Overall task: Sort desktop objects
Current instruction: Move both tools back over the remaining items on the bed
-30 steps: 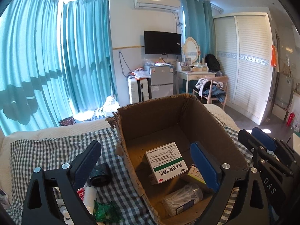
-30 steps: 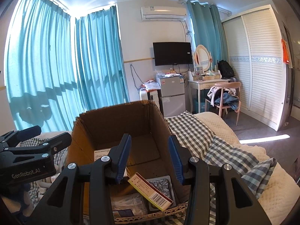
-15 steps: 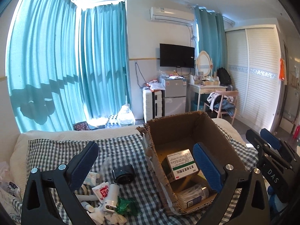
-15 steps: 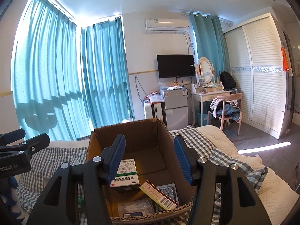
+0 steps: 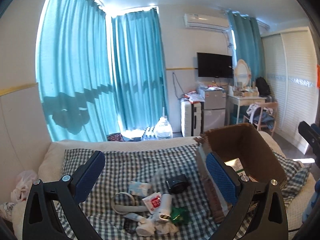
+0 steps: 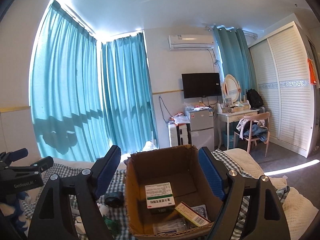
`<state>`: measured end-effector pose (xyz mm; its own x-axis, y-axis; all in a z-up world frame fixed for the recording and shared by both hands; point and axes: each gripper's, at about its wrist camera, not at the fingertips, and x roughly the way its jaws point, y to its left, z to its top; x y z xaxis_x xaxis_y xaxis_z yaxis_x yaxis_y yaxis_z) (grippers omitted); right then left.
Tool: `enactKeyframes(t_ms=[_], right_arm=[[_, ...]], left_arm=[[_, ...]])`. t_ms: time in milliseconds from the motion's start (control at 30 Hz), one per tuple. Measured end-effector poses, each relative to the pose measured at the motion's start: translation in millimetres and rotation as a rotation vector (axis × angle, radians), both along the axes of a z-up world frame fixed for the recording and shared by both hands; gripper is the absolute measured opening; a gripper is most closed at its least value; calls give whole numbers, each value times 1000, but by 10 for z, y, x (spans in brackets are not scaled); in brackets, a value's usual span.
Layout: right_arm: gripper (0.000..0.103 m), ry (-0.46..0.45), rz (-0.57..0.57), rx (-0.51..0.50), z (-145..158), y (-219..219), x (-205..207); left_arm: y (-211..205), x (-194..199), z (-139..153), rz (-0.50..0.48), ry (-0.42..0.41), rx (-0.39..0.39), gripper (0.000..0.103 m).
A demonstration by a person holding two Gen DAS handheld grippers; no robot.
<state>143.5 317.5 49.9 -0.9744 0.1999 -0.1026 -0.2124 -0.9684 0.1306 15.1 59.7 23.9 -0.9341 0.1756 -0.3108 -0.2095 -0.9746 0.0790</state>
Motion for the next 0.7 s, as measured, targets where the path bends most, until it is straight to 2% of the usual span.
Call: enactKeyframes(t_ms=[233,533,700], right_arm=[[80,38,39,29,84,-220,66],[85,93,96,38,90,-466,122],[88,88,128,39,67,-540,78]], left_arm=[[-497,59,113,69,3,78,103],[-955,87,124,133,3,60,103],[-1117,123,128,171,13,60,103]])
